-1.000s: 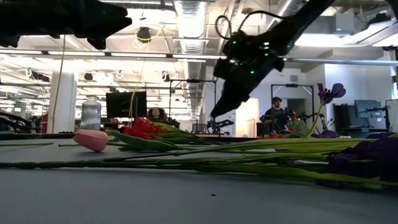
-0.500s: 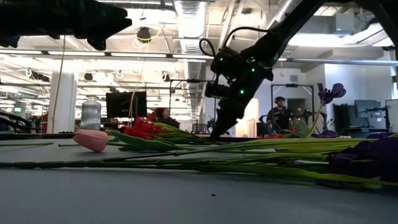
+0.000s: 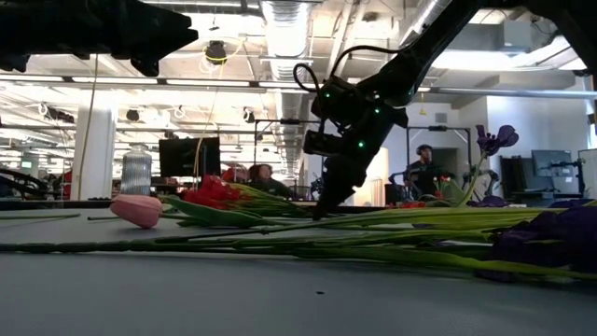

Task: Sort flowers into vase by color
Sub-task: Put the left red flowers into the transparent vase

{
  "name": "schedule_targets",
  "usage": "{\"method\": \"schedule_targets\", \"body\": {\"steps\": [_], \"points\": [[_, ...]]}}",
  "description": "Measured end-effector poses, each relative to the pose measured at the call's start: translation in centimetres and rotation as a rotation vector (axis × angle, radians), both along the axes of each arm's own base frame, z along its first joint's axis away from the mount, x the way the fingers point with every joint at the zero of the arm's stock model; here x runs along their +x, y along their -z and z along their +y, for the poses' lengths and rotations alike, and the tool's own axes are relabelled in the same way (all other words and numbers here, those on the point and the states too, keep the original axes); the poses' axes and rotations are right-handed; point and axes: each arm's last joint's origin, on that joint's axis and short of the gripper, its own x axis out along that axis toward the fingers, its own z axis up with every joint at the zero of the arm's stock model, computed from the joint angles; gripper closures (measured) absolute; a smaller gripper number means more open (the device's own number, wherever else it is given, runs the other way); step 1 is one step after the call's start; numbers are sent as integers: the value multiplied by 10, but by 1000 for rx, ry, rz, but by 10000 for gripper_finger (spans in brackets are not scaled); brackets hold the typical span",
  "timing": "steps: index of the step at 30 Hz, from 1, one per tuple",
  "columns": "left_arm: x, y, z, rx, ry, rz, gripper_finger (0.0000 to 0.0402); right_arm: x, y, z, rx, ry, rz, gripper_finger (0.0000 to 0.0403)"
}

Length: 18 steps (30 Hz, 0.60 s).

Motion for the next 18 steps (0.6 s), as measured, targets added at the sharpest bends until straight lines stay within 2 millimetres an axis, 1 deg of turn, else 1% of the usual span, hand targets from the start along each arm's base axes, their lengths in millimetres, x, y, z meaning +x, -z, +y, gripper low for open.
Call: {"method": "schedule_targets", "body": {"steps": [4,5,7,10,12,15,18], "points": [[0,0,0,-1,-2,0,256,0,0,0,18,25,-1,368],[0,0,0,-1,-2,0,256,-1,-2,0,25,32,-4,380],[0,0,0,-2,-1,2,256,-1,-5,1,51,39,-20,381],[0,1,0,-15,1,12,256,-3,-16,3,107,35,-47,364],[0,2,0,-20,2,17,256,-5,-26,3,113,29,-79,360],[0,2,0,-23,2,17,256,-10,-48,-2,105,29,-186,372],[0,2,0,-36,9,19,256,-17,-63,-10,143,33,-296,382]]}}
